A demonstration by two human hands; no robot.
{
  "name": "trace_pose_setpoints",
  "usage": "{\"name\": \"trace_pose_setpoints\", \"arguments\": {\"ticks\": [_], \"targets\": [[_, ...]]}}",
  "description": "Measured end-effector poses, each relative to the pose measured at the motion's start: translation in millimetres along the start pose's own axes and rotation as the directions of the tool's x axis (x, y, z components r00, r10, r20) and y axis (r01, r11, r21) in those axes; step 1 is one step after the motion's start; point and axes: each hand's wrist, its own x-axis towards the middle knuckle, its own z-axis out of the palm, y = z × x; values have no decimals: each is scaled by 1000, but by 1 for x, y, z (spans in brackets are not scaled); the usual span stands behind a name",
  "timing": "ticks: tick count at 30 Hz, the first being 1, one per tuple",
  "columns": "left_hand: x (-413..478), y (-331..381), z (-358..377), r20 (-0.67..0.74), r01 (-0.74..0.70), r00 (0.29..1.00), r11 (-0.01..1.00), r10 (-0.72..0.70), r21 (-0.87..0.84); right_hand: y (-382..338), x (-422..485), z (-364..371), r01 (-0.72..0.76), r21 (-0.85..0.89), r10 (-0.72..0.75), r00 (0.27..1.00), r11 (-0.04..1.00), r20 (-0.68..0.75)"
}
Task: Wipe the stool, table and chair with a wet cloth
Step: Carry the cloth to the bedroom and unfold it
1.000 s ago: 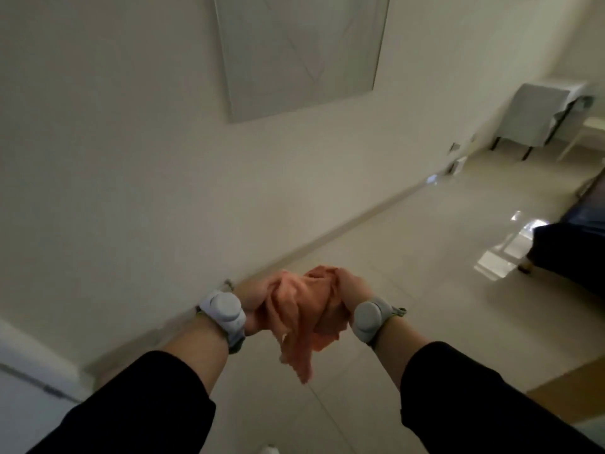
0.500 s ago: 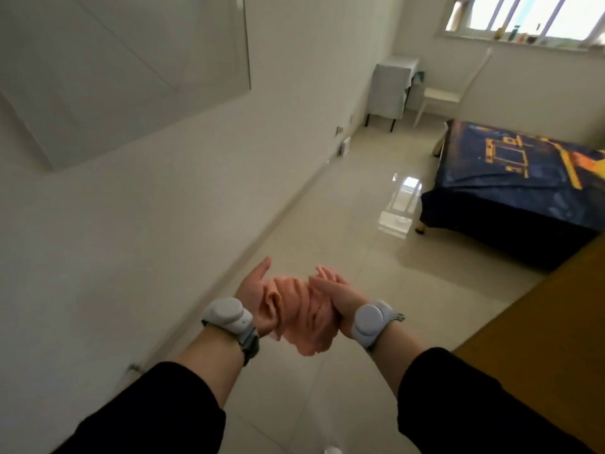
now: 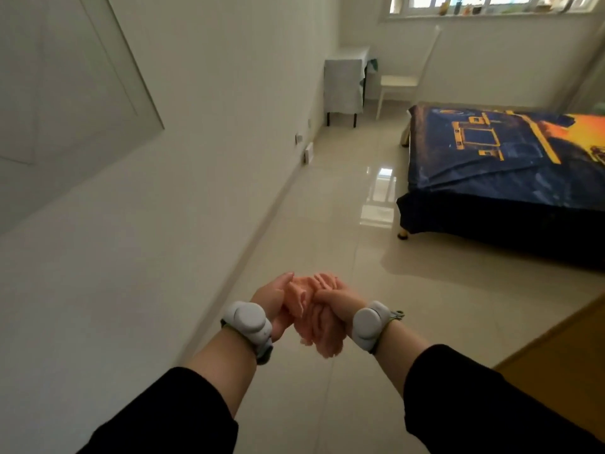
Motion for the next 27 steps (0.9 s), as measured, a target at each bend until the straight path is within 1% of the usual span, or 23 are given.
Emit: {"name": "trace_pose_setpoints", "arguments": {"ticks": [2, 3, 5, 7, 8, 9, 11, 13, 14, 15, 16, 18, 19, 20, 21, 23, 25, 27], "targets": [[32, 18, -2, -2, 11, 1000, 998, -11, 58, -18, 36, -8, 27, 71, -22, 998, 997, -61], [48, 29, -2, -1, 37, 999, 998, -37, 47, -27, 56, -12, 44, 100, -35, 996, 994, -87], [82, 50, -4, -44, 94, 995, 996, -95, -8, -50, 90, -17, 56, 141, -36, 990, 988, -137], [128, 71, -8, -67, 124, 990, 992, -125, -23, -71, 133, -22, 72, 144, -45, 981, 987, -186], [136, 72, -9, -79, 126, 989, 992, -126, -4, -76, 138, -24, 83, 137, -56, 980, 987, -192], [159, 80, -11, -64, 124, 991, 991, -121, 42, -87, 156, -26, 84, 146, -55, 979, 986, -195], [196, 103, -8, -15, 117, 993, 974, -116, 194, -107, 194, -26, 62, 176, -27, 981, 982, -193], [246, 135, -3, 15, 117, 991, 931, -130, 345, -137, 239, -24, 26, 137, 1, 981, 990, -196], [268, 151, 3, 48, 90, 992, 905, -121, 416, -153, 258, -24, 19, 131, 8, 979, 991, -203], [284, 167, 12, 104, 33, 990, 883, -92, 469, -167, 272, -28, 15, 144, 16, 977, 990, -212], [300, 181, 22, 175, -43, 983, 853, -57, 521, -178, 286, -34, 23, 161, 15, 973, 987, -230], [326, 207, 41, 301, -211, 953, 751, 18, 625, -194, 309, -47, 63, 210, -8, 967, 976, -256], [344, 220, 54, 341, -286, 938, 689, 60, 666, -202, 321, -58, 89, 239, -23, 964, 967, -264], [348, 225, 57, 343, -327, 933, 648, 107, 688, -204, 324, -61, 96, 239, -33, 966, 966, -257], [361, 235, 67, 341, -349, 929, 633, 140, 691, -210, 334, -70, 104, 235, -36, 961, 966, -274], [394, 253, 88, 326, -364, 927, 648, 184, 669, -225, 361, -92, 115, 206, -50, 953, 972, -299], [431, 271, 115, 296, -365, 929, 674, 222, 642, -238, 395, -116, 125, 139, -77, 948, 982, -309], [468, 290, 146, 226, -346, 938, 749, 263, 565, -252, 432, -141, 144, 90, -109, 944, 986, -312]]}}
